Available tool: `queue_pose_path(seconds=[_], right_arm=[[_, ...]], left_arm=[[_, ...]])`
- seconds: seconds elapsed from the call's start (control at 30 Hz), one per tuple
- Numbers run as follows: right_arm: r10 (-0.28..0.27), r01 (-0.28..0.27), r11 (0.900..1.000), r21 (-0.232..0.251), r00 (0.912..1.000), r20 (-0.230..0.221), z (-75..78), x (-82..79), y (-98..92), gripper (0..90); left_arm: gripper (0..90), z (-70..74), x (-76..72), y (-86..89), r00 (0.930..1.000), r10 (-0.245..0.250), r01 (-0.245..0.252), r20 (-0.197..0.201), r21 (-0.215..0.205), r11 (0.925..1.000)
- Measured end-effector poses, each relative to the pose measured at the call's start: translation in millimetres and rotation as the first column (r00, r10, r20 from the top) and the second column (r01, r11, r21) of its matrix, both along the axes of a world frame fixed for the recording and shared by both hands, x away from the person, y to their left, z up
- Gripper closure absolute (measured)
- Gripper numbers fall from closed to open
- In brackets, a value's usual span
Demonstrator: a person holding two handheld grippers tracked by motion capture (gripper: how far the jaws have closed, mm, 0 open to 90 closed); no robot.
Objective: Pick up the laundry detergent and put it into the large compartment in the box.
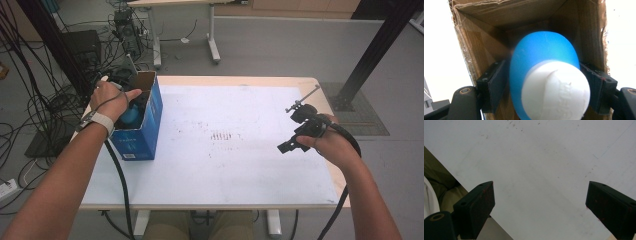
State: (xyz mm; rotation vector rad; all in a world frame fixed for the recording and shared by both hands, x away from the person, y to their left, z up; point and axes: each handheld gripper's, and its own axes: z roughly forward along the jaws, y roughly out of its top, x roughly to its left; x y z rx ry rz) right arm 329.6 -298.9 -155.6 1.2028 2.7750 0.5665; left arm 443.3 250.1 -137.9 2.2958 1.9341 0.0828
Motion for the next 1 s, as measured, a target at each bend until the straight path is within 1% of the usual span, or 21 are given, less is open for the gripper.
queue_pose_path(seconds=[0.03,0.13,0.23,0.4,0.47,0.5,0.57,0.67,0.73,0.83,0.9,0.93,0.97,1.0], right_arm=[[0.001,-0.001,1.000,0.001,1.0000,0.002,0.2,-0.2,0.1,8.5],[0.002,-0.002,1.000,-0.005,1.0000,0.003,0.8,-0.6,2.1,8.5],[0.000,0.000,1.000,-0.004,1.0000,0.005,1.2,-0.8,2.3,8.5],[0.001,-0.001,1.000,-0.005,1.0000,0.007,1.8,-1.6,2.9,8.5],[0.001,0.000,1.000,-0.008,1.0000,0.007,2.1,-1.8,3.0,8.5],[0.000,0.000,1.000,-0.016,1.0000,0.008,2.4,-2.1,4.6,8.5],[0.002,-0.001,1.000,-0.025,1.0000,0.009,3.0,-2.4,6.6,8.5],[0.000,0.000,1.000,-0.022,0.9999,0.012,4.1,-3.0,6.6,8.5],[0.001,0.000,1.000,-0.021,0.9999,0.013,4.9,-2.9,6.1,8.5],[0.002,-0.001,1.000,-0.022,0.9999,0.016,6.0,-3.1,6.0,8.5],[0.001,0.000,1.000,-0.021,0.9998,0.018,6.7,-3.8,6.0,8.5],[0.000,0.001,1.000,-0.020,0.9998,0.018,6.9,-4.0,5.9,8.5],[-0.002,0.003,1.000,-0.022,0.9998,0.018,7.3,-4.4,6.4,8.5],[-0.002,0.002,1.000,-0.022,0.9998,0.018,7.7,-4.5,6.1,8.5]], left_arm=[[24.1,1.2,-0.3,-2.2,1.0000,-0.001,0.001,0.002,0.015,0.9999],[20.4,4.6,0.2,-1.0,1.0000,-0.006,0.006,0.000,0.004,1.0000],[19.7,6.5,-0.7,-3.3,0.9999,-0.011,0.011,0.003,0.013,0.9999],[18.3,8.6,-2.4,-2.0,0.9999,-0.013,0.013,0.009,0.009,0.9999],[16.0,10.7,-2.9,-2.7,0.9998,-0.014,0.014,0.011,0.011,0.9998],[13.8,12.1,-3.6,-3.3,0.9998,-0.012,0.011,0.016,0.013,0.9999],[9.0,14.4,-2.7,-3.3,0.9999,-0.014,0.014,0.009,0.011,0.9998],[8.8,15.2,-2.9,-6.0,0.9996,-0.026,0.025,0.008,0.024,0.9994],[8.5,16.5,-2.9,-5.8,0.9995,-0.032,0.031,0.006,0.021,0.9993],[6.6,21.3,-3.4,-6.5,0.9993,-0.037,0.037,0.011,0.026,0.9990],[5.2,25.4,-2.2,-7.4,0.9987,-0.050,0.050,0.006,0.035,0.9982],[5.5,27.5,-1.9,-7.1,0.9986,-0.052,0.052,0.004,0.035,0.9981],[5.1,29.6,-0.2,-4.7,0.9986,-0.053,0.053,-0.006,0.021,0.9984],[5.5,31.8,0.1,-4.3,0.9984,-0.056,0.056,-0.006,0.021,0.9982]])
